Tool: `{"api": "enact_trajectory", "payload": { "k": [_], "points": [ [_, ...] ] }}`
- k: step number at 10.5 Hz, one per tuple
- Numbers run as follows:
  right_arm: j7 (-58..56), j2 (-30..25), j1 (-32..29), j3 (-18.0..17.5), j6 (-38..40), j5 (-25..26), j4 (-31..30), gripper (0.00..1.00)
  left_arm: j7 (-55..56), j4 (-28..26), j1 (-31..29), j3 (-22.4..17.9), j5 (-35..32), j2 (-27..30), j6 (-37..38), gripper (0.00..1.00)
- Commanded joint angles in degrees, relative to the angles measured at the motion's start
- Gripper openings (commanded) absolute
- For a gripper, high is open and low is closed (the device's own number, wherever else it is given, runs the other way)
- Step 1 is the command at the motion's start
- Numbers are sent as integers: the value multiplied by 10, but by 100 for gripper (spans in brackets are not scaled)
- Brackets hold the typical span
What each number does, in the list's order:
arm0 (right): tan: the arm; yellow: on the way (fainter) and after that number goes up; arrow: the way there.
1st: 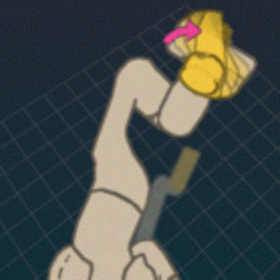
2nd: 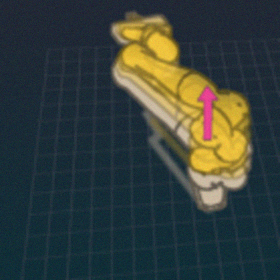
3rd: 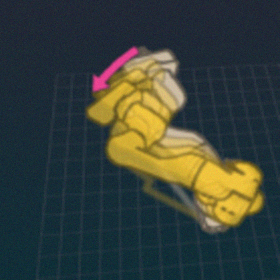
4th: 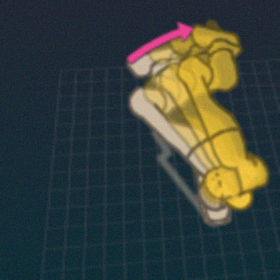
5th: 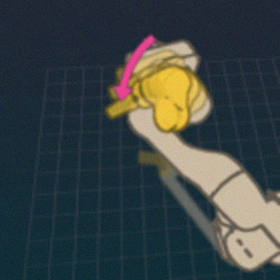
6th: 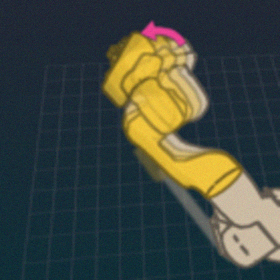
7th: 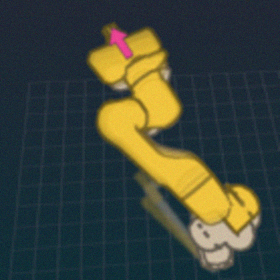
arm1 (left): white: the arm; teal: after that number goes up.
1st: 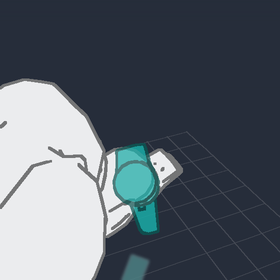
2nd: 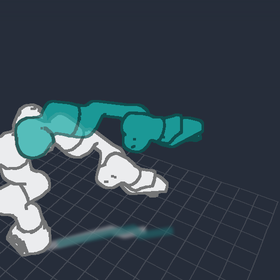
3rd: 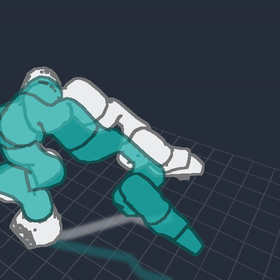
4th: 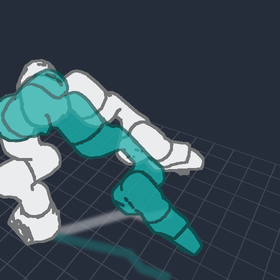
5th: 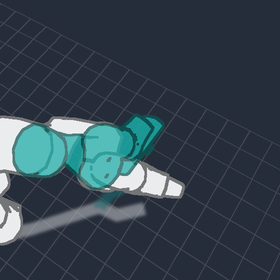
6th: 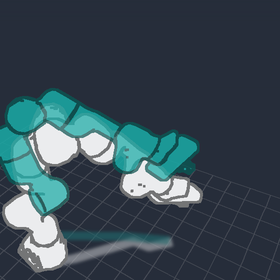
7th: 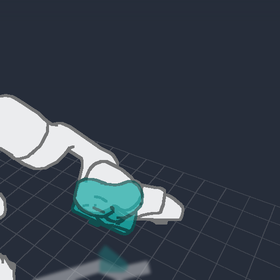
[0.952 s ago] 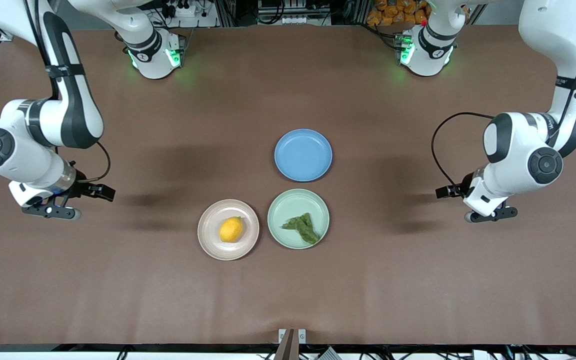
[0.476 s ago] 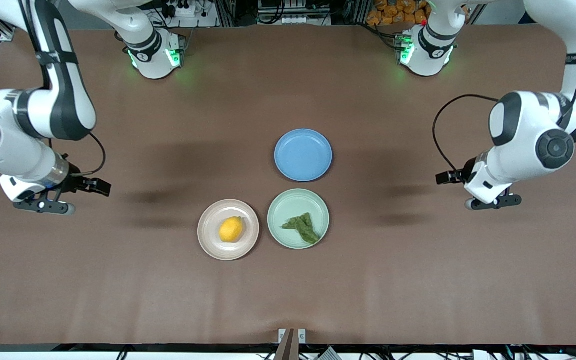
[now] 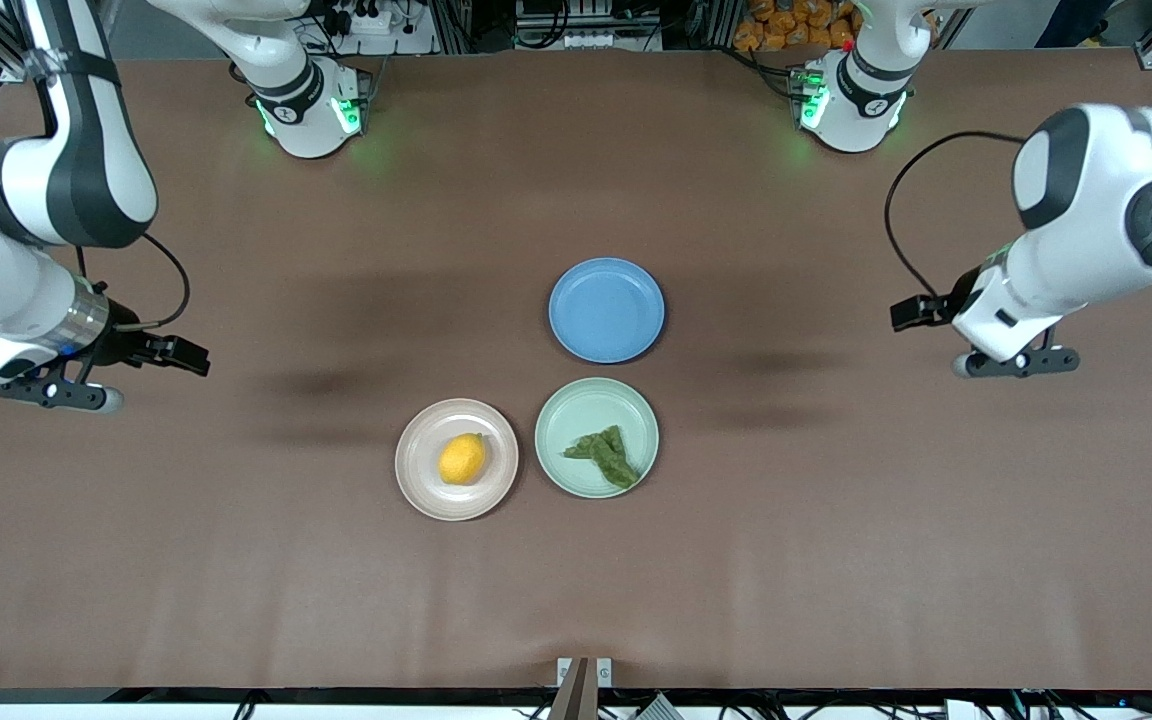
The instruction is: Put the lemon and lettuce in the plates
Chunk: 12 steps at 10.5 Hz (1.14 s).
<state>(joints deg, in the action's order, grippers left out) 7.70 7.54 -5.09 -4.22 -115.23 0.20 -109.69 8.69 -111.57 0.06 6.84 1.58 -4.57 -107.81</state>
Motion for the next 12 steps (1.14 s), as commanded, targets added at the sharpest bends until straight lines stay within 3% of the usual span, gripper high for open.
{"api": "enact_trajectory", "payload": {
  "k": [1,5,6,7,12],
  "points": [
    [17,-62,-12,-14,50,2,-16,100,-15,-15,1,4,-3,45,21,100],
    [13,-93,-5,-4,62,2,-26,100,-15,31,0,25,2,61,22,100],
    [11,-93,12,16,60,2,-24,100,-16,48,-2,25,2,63,28,100],
    [10,-91,31,35,61,2,-16,100,-24,79,-3,23,2,62,50,100],
    [10,-71,29,36,75,2,31,100,-26,192,-6,16,1,61,146,100]
  ]
}}
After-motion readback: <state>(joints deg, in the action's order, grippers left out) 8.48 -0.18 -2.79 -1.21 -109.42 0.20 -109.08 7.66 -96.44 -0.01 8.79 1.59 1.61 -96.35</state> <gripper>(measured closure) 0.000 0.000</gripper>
